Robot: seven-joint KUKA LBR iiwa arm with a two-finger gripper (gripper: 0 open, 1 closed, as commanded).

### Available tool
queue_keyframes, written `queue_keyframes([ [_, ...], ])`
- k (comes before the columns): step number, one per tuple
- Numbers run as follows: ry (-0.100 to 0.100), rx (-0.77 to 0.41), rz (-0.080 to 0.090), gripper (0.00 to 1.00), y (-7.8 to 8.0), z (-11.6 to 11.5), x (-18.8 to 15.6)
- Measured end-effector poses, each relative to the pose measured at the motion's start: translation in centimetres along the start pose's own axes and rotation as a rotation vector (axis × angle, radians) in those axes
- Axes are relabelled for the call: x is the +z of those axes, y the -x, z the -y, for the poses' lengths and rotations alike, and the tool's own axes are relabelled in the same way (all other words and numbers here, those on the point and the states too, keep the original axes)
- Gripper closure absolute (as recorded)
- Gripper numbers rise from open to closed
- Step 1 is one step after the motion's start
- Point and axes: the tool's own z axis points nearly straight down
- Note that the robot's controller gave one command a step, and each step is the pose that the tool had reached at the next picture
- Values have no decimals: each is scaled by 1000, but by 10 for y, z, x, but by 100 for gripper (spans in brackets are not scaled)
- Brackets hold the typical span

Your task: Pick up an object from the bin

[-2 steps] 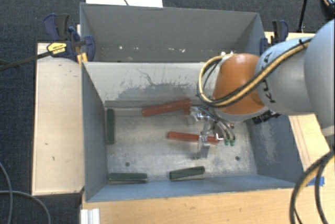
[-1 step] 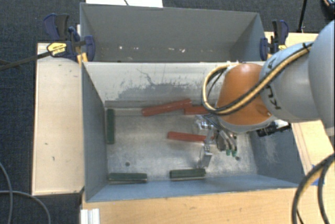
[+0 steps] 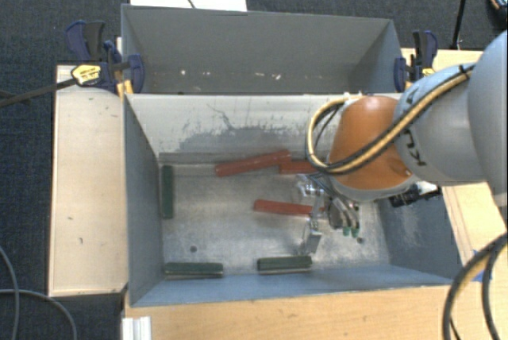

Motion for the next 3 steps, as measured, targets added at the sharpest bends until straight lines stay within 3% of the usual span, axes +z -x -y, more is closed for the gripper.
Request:
queue_keyframes([
  [1, 0, 0, 0, 100, 0, 0, 0],
  [2, 0, 0, 4, 100, 1, 0, -6],
  [3, 1, -4, 11, 100, 3, 0, -132],
])
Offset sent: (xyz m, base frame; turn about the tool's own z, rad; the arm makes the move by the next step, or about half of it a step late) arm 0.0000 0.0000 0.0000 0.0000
